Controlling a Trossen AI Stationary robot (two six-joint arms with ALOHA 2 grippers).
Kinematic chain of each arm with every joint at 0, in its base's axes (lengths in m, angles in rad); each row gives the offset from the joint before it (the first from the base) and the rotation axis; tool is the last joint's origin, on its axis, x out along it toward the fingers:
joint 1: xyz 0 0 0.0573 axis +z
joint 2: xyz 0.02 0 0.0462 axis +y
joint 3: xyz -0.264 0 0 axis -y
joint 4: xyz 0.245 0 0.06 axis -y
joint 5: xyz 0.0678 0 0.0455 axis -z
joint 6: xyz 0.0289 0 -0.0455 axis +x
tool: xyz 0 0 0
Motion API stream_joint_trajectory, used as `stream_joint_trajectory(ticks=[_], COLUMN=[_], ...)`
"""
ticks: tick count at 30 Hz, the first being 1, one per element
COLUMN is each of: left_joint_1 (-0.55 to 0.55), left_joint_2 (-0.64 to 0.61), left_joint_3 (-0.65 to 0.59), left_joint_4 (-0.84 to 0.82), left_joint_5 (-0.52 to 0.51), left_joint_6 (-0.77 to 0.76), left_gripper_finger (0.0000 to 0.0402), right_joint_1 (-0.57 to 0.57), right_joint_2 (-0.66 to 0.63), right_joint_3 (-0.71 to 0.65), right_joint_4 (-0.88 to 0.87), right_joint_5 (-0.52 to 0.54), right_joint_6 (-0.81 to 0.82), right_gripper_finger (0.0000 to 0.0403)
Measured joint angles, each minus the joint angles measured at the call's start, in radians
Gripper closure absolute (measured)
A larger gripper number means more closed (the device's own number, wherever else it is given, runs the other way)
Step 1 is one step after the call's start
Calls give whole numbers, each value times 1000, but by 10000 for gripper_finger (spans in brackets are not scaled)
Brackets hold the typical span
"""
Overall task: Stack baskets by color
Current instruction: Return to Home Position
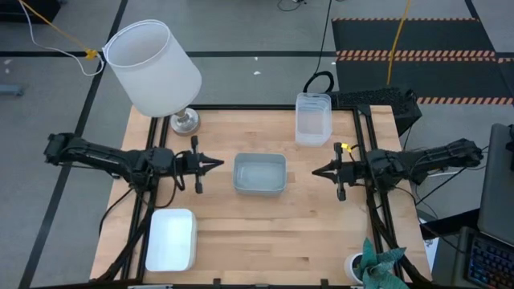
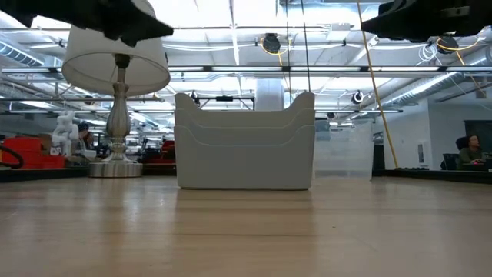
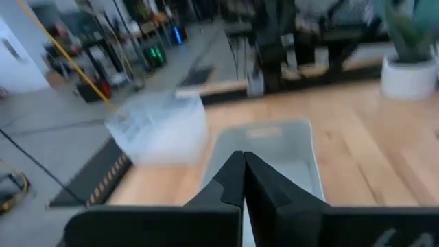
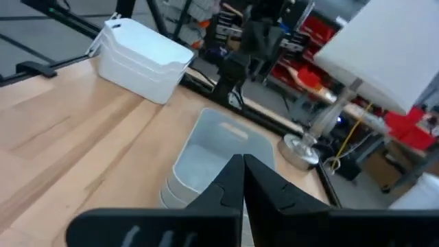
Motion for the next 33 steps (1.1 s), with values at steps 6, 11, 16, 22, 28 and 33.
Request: stream_joint_trajectory(ticks=[6, 11, 16, 22, 28, 33], left_joint_1=[2, 5, 8, 1, 5, 5], left_joint_2=[-46, -58, -58, -57, -57, -57], left_joint_3=[-91, -137, -137, -137, -137, -137], left_joint_4=[75, 91, 92, 116, 96, 94], left_joint_5=[0, -1, -28, -30, -30, 5], left_joint_6=[-4, -1, 0, -5, -54, -52], left_gripper_finger=[389, 398, 385, 367, 377, 398], right_joint_1=[-49, -90, -137, -173, -173, -173], right_joint_2=[4, 13, 18, 18, 18, 18], right_joint_3=[-58, -95, -159, -233, -256, -291], right_joint_4=[112, 150, 224, 300, 307, 348], right_joint_5=[-37, -43, -99, -123, -163, -170], right_joint_6=[-30, -27, -26, 28, 105, 104], right_gripper_finger=[403, 403, 403, 403, 403, 403])
